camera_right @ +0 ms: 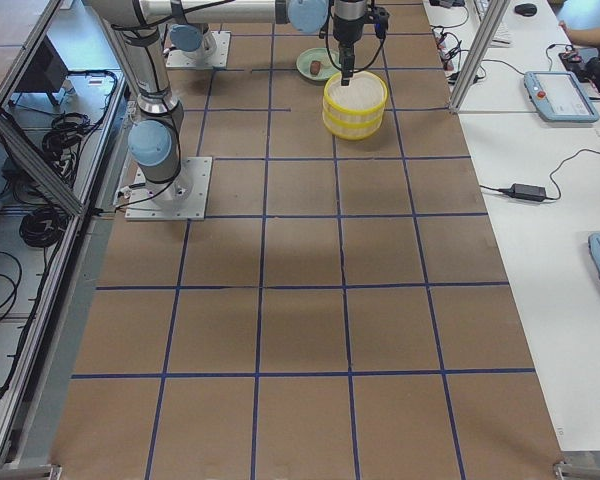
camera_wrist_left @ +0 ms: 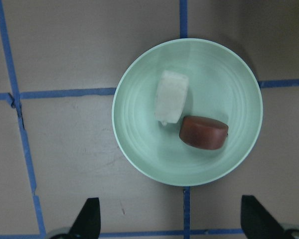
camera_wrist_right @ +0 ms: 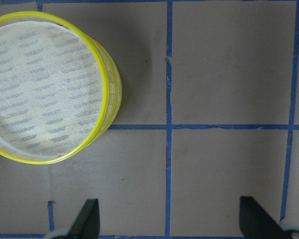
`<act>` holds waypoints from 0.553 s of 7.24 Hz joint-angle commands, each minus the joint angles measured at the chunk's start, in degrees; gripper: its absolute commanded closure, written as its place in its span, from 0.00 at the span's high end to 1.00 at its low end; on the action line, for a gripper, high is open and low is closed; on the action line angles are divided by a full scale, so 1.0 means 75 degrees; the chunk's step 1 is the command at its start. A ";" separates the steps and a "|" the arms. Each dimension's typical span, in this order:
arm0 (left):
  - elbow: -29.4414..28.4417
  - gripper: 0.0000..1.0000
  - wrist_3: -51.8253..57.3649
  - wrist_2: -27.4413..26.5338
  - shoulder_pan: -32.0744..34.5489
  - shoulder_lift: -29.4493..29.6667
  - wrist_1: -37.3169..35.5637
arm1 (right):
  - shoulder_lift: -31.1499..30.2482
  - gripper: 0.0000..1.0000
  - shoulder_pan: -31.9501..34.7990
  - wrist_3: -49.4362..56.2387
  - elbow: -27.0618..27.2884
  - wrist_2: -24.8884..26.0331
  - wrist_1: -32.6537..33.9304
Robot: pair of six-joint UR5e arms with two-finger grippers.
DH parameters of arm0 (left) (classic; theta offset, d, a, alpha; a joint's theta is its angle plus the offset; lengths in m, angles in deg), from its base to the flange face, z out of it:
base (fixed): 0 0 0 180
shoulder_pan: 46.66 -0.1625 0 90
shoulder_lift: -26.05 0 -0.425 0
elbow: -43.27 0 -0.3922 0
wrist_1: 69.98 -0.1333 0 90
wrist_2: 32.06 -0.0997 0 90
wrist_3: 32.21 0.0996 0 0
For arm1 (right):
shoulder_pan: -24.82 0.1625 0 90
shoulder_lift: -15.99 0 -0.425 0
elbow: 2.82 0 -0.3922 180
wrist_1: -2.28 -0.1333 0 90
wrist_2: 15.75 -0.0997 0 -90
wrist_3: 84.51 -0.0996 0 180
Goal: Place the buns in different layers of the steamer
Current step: 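Lower the left gripper onto the white bun while the right reaches the steamer rim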
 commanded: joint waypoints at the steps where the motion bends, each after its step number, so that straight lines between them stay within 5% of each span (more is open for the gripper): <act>1: 0.0139 1.00 -0.0002 0.0031 0.0000 0.0786 -0.0885 | 0.0372 1.00 0.0041 -0.0051 0.0439 -0.0070 0.0512; 2: 0.0104 1.00 0.0021 0.0031 0.0000 0.1091 -0.0956 | 0.0513 1.00 0.0065 -0.0121 0.0745 -0.0093 0.1850; 4: 0.0139 0.97 -0.0002 0.0066 0.0000 0.1200 -0.1167 | 0.1016 0.99 0.0169 -0.0284 0.0724 -0.0117 0.2543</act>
